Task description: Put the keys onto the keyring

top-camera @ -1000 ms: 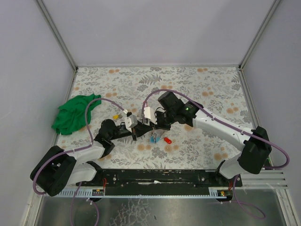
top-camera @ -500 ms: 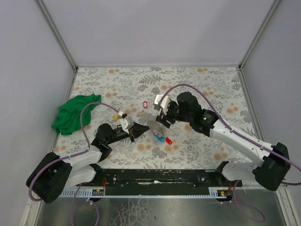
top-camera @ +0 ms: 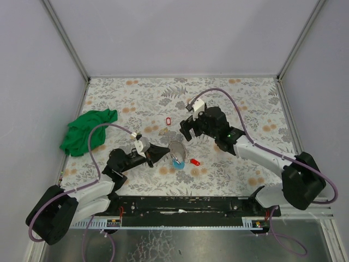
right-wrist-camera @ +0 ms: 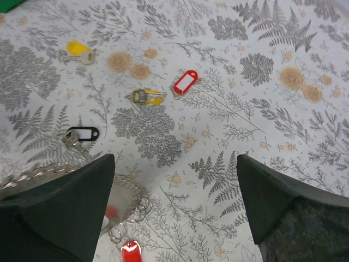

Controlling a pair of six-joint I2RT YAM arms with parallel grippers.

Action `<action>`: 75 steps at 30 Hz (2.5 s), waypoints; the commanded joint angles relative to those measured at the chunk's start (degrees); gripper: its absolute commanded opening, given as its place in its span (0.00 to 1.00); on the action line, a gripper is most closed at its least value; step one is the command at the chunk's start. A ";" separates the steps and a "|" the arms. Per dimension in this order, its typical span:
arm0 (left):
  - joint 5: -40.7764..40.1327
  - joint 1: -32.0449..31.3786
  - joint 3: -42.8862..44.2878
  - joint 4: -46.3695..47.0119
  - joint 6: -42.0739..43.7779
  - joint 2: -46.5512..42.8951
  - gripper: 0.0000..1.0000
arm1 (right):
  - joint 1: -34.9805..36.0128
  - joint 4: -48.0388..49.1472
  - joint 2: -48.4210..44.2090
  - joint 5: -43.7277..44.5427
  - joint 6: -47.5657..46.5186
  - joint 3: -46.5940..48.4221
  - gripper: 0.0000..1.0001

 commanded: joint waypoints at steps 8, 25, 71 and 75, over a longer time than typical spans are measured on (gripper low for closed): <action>-3.74 0.25 -0.30 1.78 -0.81 1.27 0.00 | -5.92 7.47 22.88 -6.02 7.02 14.30 0.89; -5.67 0.26 1.63 -2.98 0.22 1.29 0.00 | -8.08 8.87 45.82 -19.58 26.04 31.19 0.48; -5.79 0.21 1.39 -3.11 -0.05 -0.04 0.00 | -17.16 -3.55 19.67 -2.78 26.88 4.61 0.00; -5.76 0.21 1.34 -3.07 0.05 0.00 0.00 | -19.19 -4.17 10.68 2.34 28.60 -4.67 0.00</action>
